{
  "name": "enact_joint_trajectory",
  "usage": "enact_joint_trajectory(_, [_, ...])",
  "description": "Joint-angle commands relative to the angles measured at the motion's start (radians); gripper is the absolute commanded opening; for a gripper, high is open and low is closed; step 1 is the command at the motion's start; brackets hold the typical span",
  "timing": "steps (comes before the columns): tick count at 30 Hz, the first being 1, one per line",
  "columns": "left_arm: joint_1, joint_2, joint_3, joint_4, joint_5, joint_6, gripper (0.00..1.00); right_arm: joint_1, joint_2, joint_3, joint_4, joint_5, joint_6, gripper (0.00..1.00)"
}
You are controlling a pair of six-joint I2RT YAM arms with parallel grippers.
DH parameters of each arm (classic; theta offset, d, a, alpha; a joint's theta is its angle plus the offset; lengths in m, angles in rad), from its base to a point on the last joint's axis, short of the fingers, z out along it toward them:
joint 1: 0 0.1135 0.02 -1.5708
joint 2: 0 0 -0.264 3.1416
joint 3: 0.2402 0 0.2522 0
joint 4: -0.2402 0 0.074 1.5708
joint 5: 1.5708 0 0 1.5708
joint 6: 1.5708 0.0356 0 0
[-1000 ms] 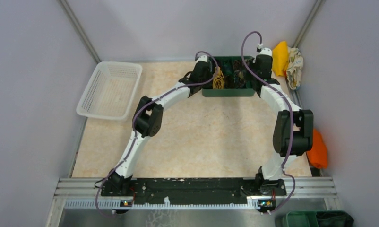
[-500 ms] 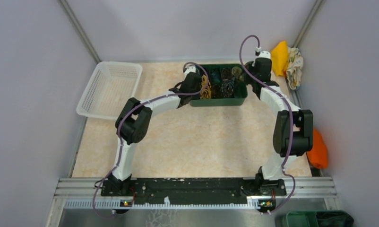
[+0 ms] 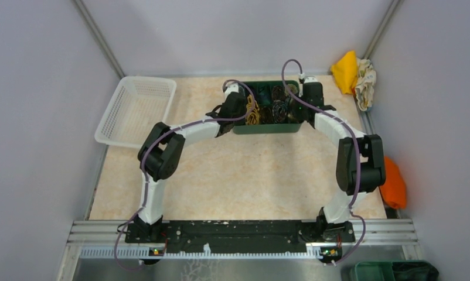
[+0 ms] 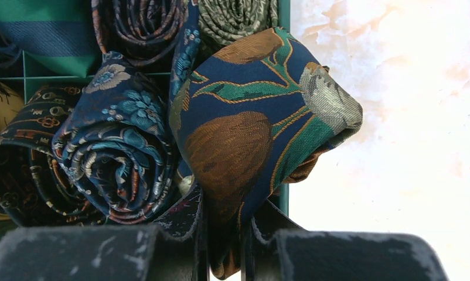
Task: Roll the ties
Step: Move the storage box to the center of the board, then place the tie in the storage box.
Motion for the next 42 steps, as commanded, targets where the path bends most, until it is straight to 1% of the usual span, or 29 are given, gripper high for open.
enact_joint_trajectory(1, [0.017, 0.056, -0.094, -0.205, 0.005, -0.007, 0.0, 0.05, 0.048, 0.145, -0.208, 0.093, -0.078, 0.0])
enact_joint_trajectory(8, [0.02, 0.023, -0.115, -0.196, 0.019, 0.003, 0.0, 0.073, 0.222, 0.345, -0.514, 0.177, -0.098, 0.0])
enact_joint_trajectory(10, [0.02, 0.008, -0.121, -0.194, 0.016, 0.008, 0.0, 0.082, 0.264, 0.381, -0.574, 0.213, -0.097, 0.0])
enact_joint_trajectory(15, [0.019, -0.02, -0.134, -0.189, 0.012, 0.014, 0.0, 0.09, 0.323, 0.428, -0.684, 0.264, -0.087, 0.0])
enact_joint_trajectory(21, [0.021, -0.035, -0.14, -0.186, 0.019, 0.018, 0.0, 0.095, 0.466, 0.555, -0.81, 0.244, -0.098, 0.0])
enact_joint_trajectory(26, [0.021, -0.051, -0.141, -0.186, 0.023, 0.024, 0.0, 0.102, 0.56, 0.641, -0.869, 0.248, -0.096, 0.0])
enact_joint_trajectory(28, [0.021, -0.055, -0.143, -0.182, 0.025, 0.025, 0.0, 0.102, 0.577, 0.679, -0.863, 0.232, -0.094, 0.0])
enact_joint_trajectory(30, [0.022, -0.059, -0.144, -0.183, 0.024, 0.028, 0.0, 0.102, 0.566, 0.692, -0.837, 0.221, -0.092, 0.08])
enact_joint_trajectory(31, [0.022, -0.062, -0.146, -0.183, 0.025, 0.03, 0.0, 0.104, 0.546, 0.683, -0.816, 0.228, -0.088, 0.14])
enact_joint_trajectory(34, [0.021, -0.07, -0.153, -0.177, 0.026, 0.034, 0.0, 0.106, 0.454, 0.626, -0.736, 0.224, -0.087, 0.51])
enact_joint_trajectory(35, [0.021, -0.072, -0.156, -0.175, 0.03, 0.034, 0.0, 0.106, 0.424, 0.607, -0.713, 0.216, -0.089, 0.59])
enact_joint_trajectory(38, [0.022, -0.07, -0.156, -0.171, 0.04, 0.031, 0.0, 0.106, 0.36, 0.578, -0.673, 0.185, -0.096, 0.69])
enact_joint_trajectory(41, [0.022, -0.064, -0.156, -0.168, 0.043, 0.027, 0.0, 0.106, 0.314, 0.556, -0.644, 0.162, -0.098, 0.76])
enact_joint_trajectory(42, [0.022, -0.062, -0.156, -0.169, 0.044, 0.026, 0.0, 0.106, 0.306, 0.555, -0.643, 0.159, -0.098, 0.76])
